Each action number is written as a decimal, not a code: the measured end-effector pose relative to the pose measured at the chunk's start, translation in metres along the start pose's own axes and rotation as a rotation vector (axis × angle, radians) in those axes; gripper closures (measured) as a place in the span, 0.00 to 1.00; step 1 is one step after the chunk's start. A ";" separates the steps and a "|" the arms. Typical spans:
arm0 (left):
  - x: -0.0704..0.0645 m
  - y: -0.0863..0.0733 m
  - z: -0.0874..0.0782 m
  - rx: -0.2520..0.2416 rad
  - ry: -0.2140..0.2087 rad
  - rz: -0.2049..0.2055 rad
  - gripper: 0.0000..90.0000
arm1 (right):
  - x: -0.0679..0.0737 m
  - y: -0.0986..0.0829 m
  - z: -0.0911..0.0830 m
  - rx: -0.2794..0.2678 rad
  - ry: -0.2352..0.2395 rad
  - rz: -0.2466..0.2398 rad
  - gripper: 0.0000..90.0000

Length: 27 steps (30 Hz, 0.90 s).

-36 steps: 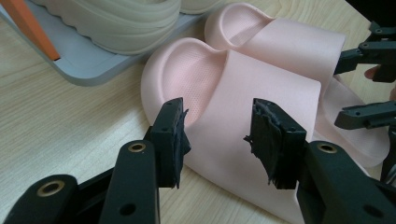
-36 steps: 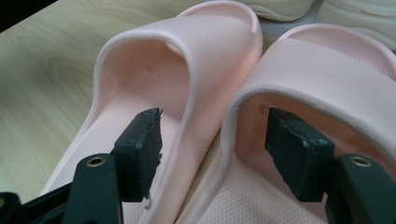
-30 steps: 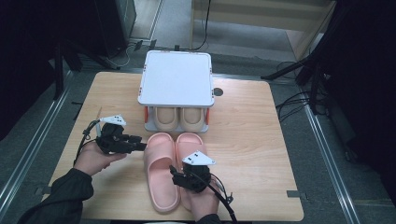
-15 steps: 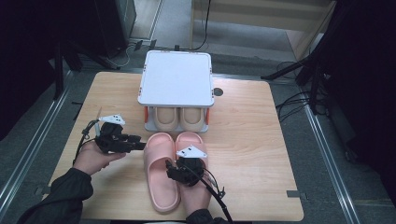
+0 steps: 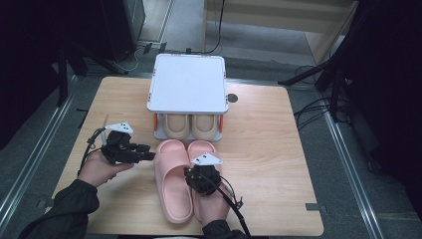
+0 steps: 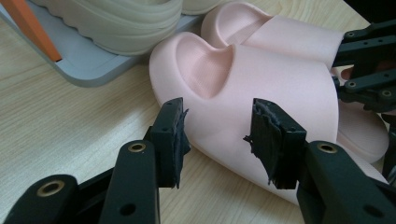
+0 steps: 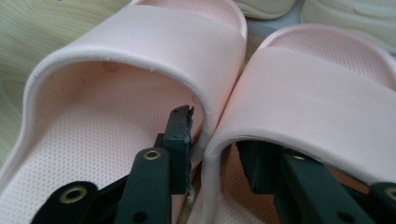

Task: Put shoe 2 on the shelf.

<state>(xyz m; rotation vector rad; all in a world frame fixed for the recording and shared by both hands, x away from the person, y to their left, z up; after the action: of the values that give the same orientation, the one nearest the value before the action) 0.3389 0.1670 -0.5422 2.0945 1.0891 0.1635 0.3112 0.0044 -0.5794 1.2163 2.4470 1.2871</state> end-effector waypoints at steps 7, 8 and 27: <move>0.001 0.000 -0.001 -0.004 0.004 -0.004 0.61 | -0.003 -0.001 -0.004 0.011 0.036 0.042 0.81; 0.001 0.001 -0.001 -0.011 -0.001 -0.007 0.61 | -0.003 -0.001 -0.007 0.011 0.045 0.035 0.83; 0.009 0.004 -0.010 -0.050 0.006 -0.027 0.60 | -0.002 0.002 -0.037 0.059 0.307 -0.145 0.86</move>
<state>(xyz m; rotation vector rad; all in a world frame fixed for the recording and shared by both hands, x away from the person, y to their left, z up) 0.3428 0.1786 -0.5343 2.0350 1.1049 0.1821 0.2971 -0.0201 -0.5551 0.8885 2.7415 1.4633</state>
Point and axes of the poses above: each handheld gripper's, and its own axes: z roughly forward along the jaws, y roughly out of its top, x roughly to its left, the point moved 10 cm from there along z, roughly forward along the jaws, and after that the axes turned 10 degrees about y, right-handed, at the moved point
